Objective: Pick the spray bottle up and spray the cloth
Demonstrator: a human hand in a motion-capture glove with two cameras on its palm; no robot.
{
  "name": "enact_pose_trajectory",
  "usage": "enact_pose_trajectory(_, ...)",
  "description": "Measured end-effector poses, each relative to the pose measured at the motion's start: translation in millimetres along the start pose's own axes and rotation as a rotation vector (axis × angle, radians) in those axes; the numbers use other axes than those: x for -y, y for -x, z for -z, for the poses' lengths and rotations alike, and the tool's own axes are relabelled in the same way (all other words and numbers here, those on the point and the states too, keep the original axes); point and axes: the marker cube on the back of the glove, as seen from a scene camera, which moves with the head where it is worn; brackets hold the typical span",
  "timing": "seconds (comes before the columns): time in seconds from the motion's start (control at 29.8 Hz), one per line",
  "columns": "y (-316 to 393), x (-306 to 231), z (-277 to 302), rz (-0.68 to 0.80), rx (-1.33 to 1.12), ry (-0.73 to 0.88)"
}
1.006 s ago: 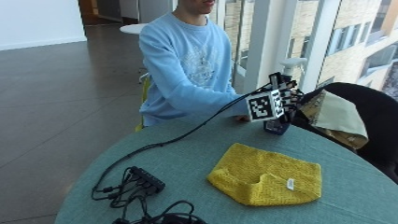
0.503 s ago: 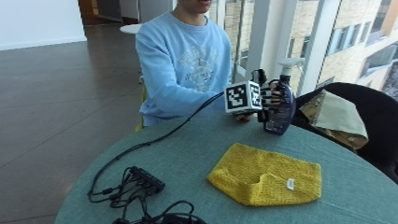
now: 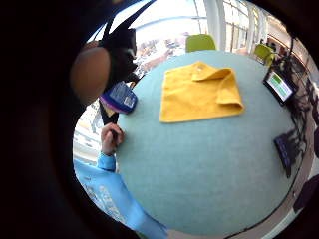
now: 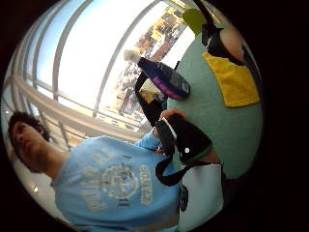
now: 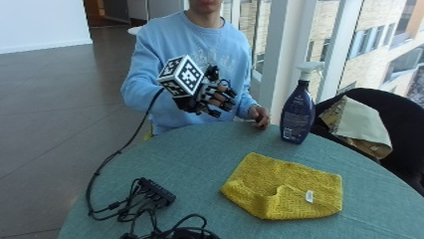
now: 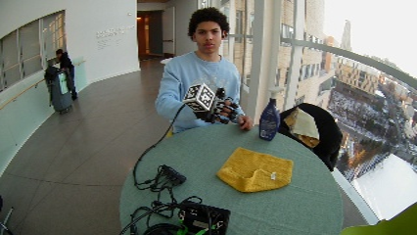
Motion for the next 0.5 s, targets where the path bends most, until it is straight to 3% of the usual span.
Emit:
enact_pose_trajectory(0.27,-40.8,-74.9,29.4,-0.104,-0.169,-0.025)
enact_pose_trajectory(0.5,-63.2,-98.5,33.5,-0.106,-0.266,0.008)
